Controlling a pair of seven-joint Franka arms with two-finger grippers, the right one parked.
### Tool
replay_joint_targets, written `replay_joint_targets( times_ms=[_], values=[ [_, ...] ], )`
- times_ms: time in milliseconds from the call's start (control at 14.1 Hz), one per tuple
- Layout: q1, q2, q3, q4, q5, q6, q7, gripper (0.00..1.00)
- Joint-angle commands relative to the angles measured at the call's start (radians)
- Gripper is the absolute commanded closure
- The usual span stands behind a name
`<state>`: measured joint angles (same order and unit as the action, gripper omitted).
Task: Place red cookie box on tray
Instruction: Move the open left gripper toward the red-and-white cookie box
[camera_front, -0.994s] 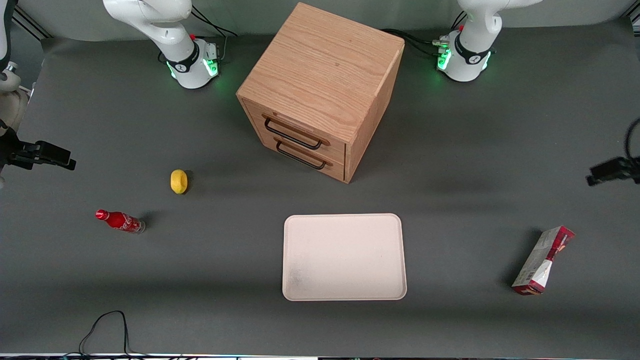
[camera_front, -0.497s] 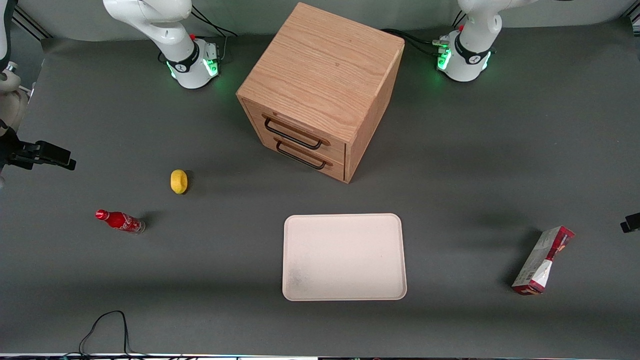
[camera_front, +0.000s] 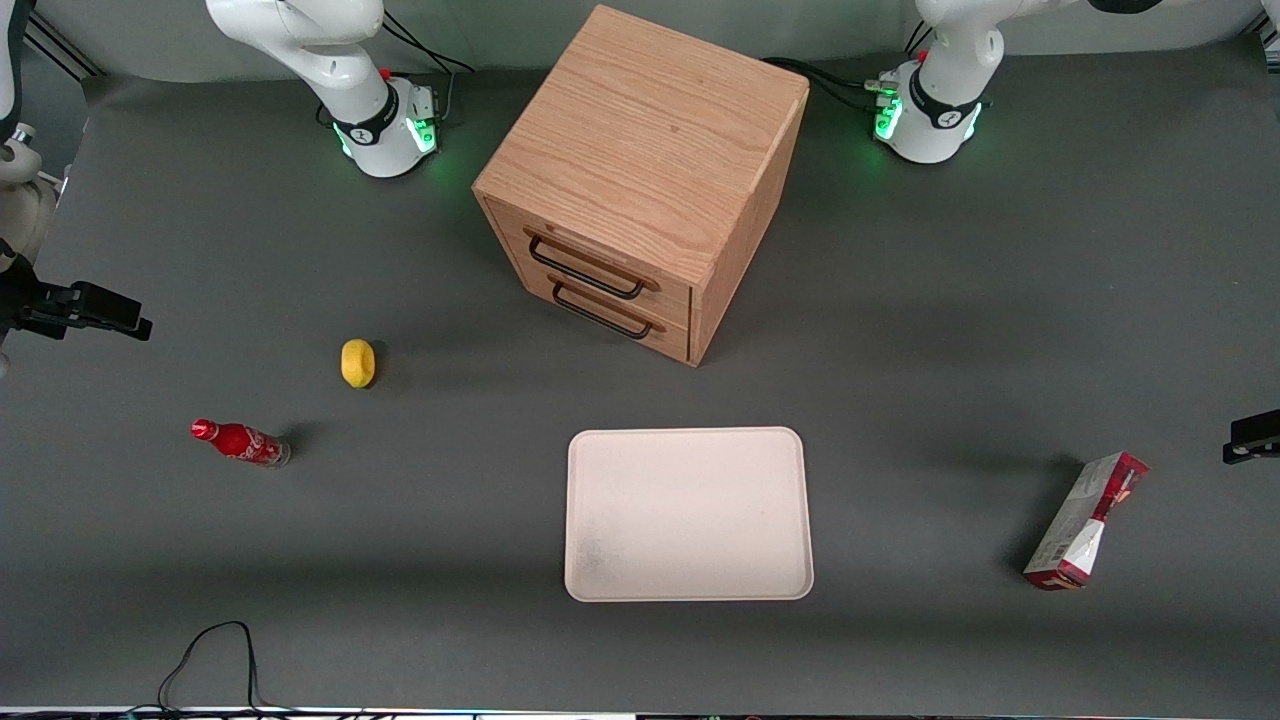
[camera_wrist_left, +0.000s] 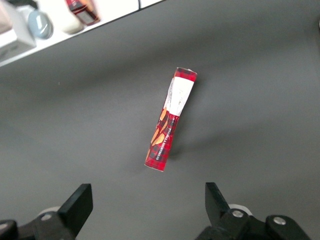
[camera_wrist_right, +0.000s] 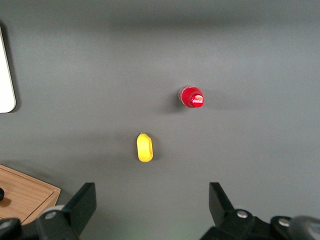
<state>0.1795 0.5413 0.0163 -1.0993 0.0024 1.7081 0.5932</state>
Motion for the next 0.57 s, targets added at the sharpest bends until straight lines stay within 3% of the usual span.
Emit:
replay_joint_targets(
  times_ms=[0,213,497],
  values=[
    [-0.026,0.019,0.004,0.03,0.031,0.025,0.198,0.0],
    [-0.022,0.022,0.002,0.018,0.019,0.031,0.383,0.0],
    [-0.017,0.029,0.002,-0.089,-0.005,0.082,0.387,0.0]
  ],
)
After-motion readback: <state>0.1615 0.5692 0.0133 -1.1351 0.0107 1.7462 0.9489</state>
